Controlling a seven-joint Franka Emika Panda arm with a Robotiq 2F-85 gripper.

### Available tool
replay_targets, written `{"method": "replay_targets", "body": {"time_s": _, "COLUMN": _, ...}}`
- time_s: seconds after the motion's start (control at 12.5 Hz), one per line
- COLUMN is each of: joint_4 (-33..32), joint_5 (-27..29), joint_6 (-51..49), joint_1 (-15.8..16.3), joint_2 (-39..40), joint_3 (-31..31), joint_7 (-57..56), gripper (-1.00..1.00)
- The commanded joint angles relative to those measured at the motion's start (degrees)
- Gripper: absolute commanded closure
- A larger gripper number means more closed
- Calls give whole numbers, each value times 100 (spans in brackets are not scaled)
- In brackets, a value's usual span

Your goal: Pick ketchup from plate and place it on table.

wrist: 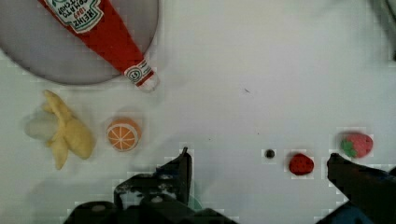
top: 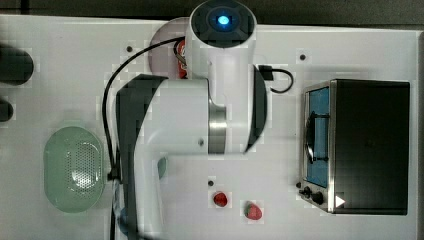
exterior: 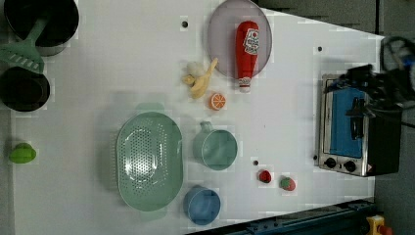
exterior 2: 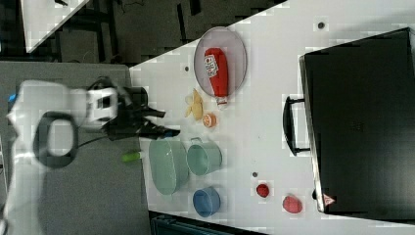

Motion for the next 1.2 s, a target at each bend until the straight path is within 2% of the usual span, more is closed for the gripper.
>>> {"method": "replay_targets", "body": {"time_s": 0.08, "joint_4": -3, "joint_5": 31, "joint_6": 486, "joint_1": 62, "joint_2": 303, "joint_3": 220, "joint_7": -1192, "gripper": -100}}
{"method": "replay_targets", "body": {"time_s": 0.4, "joint_4": 10, "joint_5": 26, "joint_6": 1481, "joint_1": 163, "joint_2": 1039, "joint_3": 229, "joint_7": -2440, "gripper": -100}}
{"method": "replay_targets", "body": {"time_s": 0.88, "joint_4": 194, "joint_5": -70, "joint_6": 2936, "joint_1": 284, "joint_2": 2147, "joint_3": 228, "joint_7": -2605, "gripper": -100}}
{"method": "replay_targets", "body": {"time_s": 1.2, "joint_4": 522, "joint_5": -576, "joint_6": 3660, "joint_1": 342, "joint_2": 2819, "joint_3": 223, "joint_7": -2802, "gripper": -100}}
